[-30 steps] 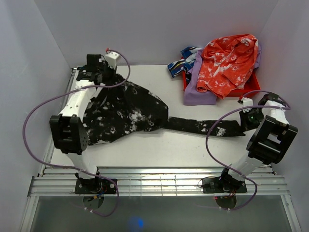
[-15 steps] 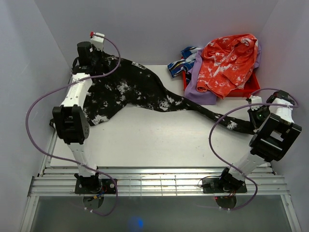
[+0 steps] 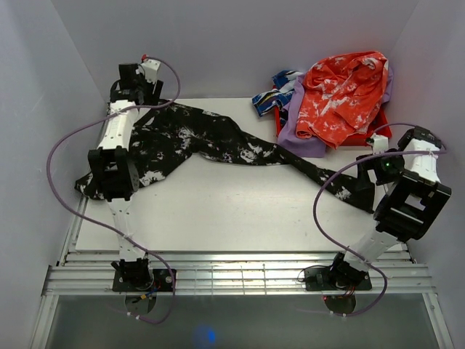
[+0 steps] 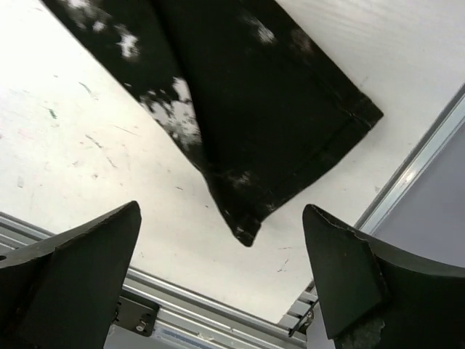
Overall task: Fold and stack the trousers
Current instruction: Flatten the trousers out
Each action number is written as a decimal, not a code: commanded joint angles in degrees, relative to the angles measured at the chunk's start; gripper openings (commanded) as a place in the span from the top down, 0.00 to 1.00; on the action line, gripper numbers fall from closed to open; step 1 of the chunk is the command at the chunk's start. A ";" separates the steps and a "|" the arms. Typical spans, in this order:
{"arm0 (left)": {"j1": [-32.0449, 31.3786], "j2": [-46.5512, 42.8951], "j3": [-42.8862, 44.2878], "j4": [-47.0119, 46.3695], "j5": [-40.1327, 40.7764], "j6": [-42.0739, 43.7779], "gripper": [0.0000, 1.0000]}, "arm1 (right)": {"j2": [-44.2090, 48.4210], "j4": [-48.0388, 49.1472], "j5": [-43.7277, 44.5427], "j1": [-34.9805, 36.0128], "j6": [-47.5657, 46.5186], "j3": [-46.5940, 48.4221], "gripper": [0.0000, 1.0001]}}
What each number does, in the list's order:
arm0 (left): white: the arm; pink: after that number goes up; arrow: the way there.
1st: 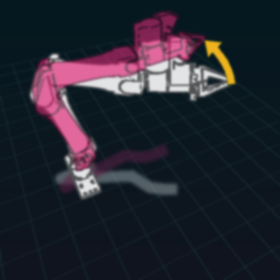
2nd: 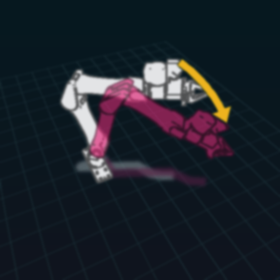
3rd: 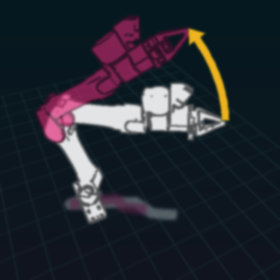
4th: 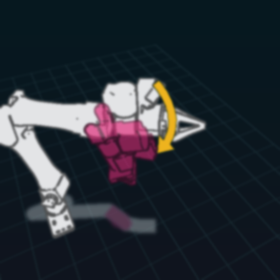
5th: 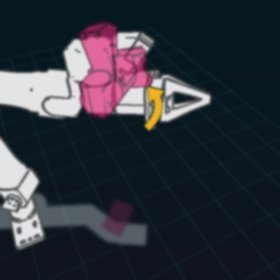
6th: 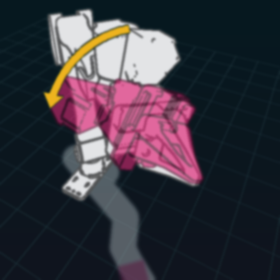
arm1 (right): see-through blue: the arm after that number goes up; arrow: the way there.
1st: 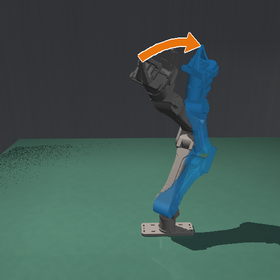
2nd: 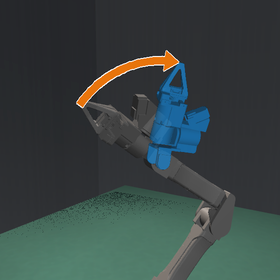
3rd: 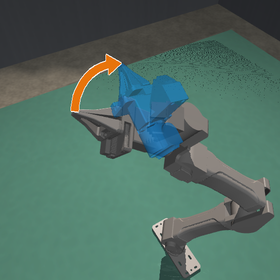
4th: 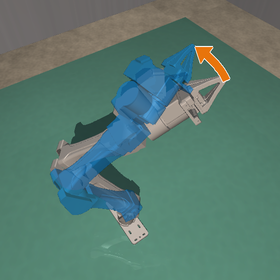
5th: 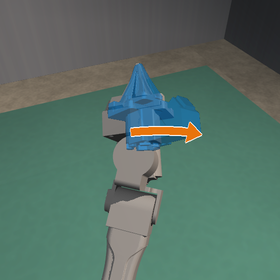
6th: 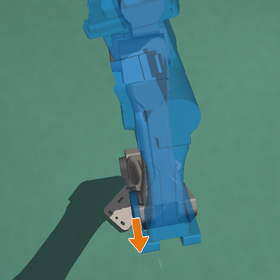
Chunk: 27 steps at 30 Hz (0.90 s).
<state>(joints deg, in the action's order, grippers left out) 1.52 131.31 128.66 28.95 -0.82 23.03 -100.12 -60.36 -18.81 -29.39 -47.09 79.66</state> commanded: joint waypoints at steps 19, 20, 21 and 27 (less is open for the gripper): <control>19.31 -43.85 -64.49 16.22 1.96 25.83 0.18 | -0.43 4.20 -17.93 36.59 20.63 19.22 0.05; 19.40 -44.29 -66.07 16.14 1.96 27.23 0.18 | -0.61 4.28 -17.67 36.94 20.46 19.22 0.05; 19.31 -45.08 -66.69 16.66 1.79 28.81 0.17 | -0.61 4.37 -17.41 36.95 20.20 18.18 0.05; 18.87 -45.17 -70.11 14.39 4.95 38.57 0.18 | 2.38 6.65 -15.91 36.95 18.35 11.23 0.06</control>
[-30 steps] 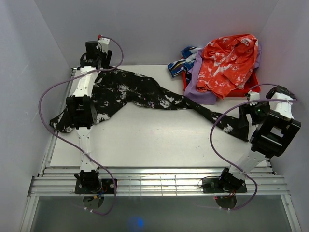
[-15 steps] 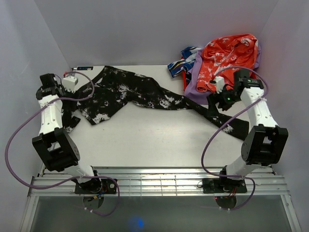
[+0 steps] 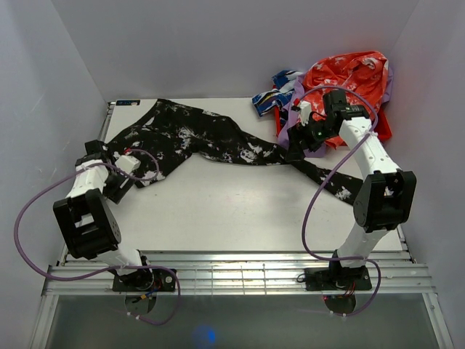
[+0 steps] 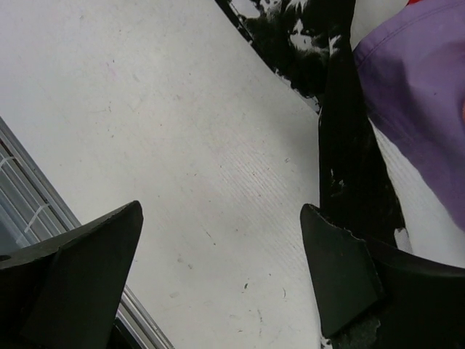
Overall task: Fold and stack the trousers
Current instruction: Flatten the trousers out
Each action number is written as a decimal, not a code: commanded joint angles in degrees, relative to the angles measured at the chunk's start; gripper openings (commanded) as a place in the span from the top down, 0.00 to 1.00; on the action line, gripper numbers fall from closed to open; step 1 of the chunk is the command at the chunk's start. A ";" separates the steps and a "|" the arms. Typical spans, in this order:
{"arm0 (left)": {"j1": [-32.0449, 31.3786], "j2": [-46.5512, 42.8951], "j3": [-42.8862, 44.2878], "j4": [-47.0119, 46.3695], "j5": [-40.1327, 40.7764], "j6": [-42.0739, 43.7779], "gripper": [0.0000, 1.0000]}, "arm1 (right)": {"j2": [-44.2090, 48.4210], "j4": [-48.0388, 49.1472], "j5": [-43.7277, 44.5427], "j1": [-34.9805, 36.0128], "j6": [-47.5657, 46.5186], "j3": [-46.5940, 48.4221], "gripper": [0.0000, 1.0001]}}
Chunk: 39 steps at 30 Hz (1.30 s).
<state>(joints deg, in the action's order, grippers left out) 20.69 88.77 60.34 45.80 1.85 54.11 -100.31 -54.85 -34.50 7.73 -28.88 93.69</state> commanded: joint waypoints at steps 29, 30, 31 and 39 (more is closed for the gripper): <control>-10.31 -2.00 0.45 -3.85 3.57 24.57 1.00 | 5.39 1.94 3.74 -2.71 -1.70 -7.72 0.14; -12.75 -2.72 3.88 7.61 0.47 24.12 1.00 | 5.39 1.94 3.39 -2.98 -1.61 -7.91 0.14; -14.17 -3.34 11.05 12.94 -2.69 23.85 1.00 | 5.22 1.94 3.04 -3.33 -1.18 -8.00 0.15; -25.86 -8.87 33.17 34.62 -38.25 23.24 1.00 | 4.51 1.50 -2.06 -4.47 0.41 -4.49 0.17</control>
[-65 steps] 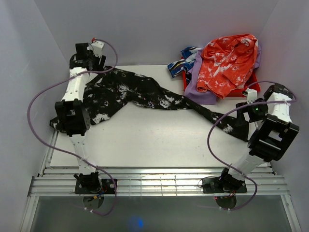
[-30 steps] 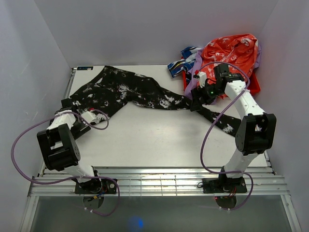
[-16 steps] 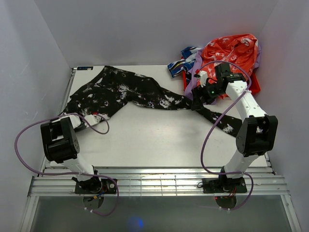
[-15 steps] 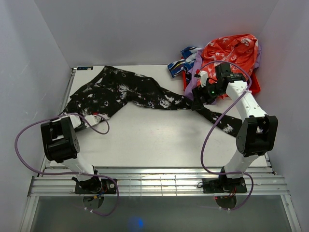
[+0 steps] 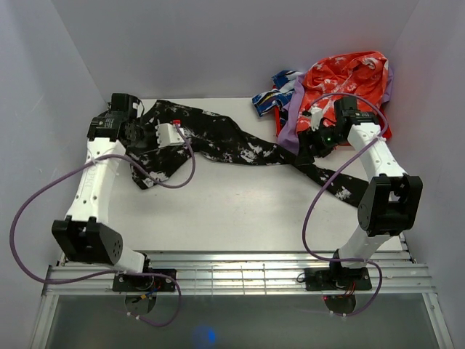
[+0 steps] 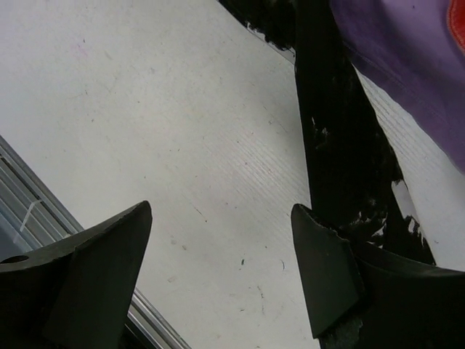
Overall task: Fold and stack the trousers
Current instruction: Flatten the trousers out
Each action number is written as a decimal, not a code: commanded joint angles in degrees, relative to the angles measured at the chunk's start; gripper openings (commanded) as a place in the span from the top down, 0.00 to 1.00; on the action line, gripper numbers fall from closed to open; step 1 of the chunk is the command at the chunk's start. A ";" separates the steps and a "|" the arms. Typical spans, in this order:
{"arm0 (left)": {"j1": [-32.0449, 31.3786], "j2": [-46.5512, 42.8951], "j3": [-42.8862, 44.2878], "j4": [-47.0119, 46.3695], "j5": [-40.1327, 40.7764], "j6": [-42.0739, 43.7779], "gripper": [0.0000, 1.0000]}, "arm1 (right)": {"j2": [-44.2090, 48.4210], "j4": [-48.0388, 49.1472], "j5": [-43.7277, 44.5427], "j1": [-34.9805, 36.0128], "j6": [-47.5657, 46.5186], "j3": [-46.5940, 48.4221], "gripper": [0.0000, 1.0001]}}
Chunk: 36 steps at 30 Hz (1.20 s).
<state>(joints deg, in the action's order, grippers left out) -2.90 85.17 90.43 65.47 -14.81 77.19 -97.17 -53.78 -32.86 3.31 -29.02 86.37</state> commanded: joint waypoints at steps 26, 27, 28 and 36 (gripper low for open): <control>-15.12 -0.35 -20.63 -55.95 -54.89 -80.78 1.00 | 26.06 55.60 -23.14 17.68 21.99 -30.11 0.09; -15.21 -0.61 -21.00 -56.15 -55.06 -81.05 1.00 | 26.15 58.06 -22.25 18.48 21.29 -31.07 0.09; -15.30 -0.88 -21.26 -56.16 -54.98 -81.23 1.00 | 26.24 59.04 -21.29 19.27 21.19 -32.22 0.09; -15.39 -1.14 -22.76 -56.68 -54.71 -81.93 1.00 | 20.97 61.86 -16.98 26.57 20.76 -30.47 0.10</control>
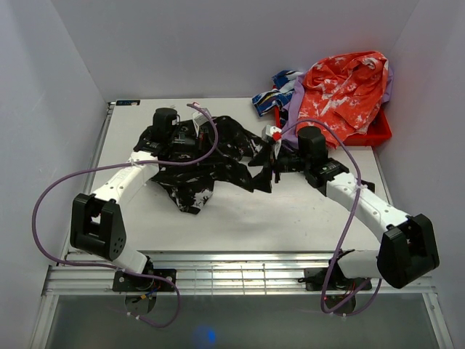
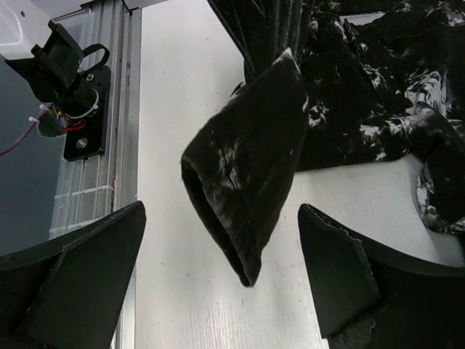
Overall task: Fold and stack the trousers
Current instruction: Flatten the trousers out
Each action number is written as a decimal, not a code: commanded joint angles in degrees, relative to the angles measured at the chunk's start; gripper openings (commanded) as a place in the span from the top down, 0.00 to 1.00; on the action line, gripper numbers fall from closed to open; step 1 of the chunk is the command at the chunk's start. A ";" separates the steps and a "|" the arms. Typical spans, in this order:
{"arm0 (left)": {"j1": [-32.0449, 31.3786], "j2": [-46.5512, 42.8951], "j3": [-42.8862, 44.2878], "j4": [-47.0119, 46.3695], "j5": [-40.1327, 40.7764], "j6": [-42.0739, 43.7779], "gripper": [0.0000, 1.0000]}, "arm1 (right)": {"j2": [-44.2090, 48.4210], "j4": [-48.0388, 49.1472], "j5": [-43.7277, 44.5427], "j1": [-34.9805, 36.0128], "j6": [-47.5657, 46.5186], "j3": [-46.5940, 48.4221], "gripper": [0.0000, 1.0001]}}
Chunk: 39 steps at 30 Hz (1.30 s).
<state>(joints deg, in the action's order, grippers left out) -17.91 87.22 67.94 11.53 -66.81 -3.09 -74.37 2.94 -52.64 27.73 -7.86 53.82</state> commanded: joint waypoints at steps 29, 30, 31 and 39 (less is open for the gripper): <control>31.10 13.06 17.49 23.09 25.68 5.38 0.18 | 0.80 -19.29 5.79 6.99 -24.05 -6.01 0.92; 31.18 12.98 16.97 23.53 23.93 5.38 0.15 | 0.72 -18.94 5.97 7.17 -23.79 -6.18 0.92; 31.18 12.63 16.61 24.06 23.31 5.12 0.13 | 0.37 -18.67 6.06 7.60 -23.70 -6.19 0.92; 30.04 5.07 6.52 26.88 34.79 6.17 0.12 | -3.23 -16.66 6.76 11.12 -24.57 -6.36 0.92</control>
<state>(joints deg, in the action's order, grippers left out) 12.36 98.89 76.64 36.42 -38.00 1.72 -76.42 -14.90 -46.11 37.43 -30.87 47.72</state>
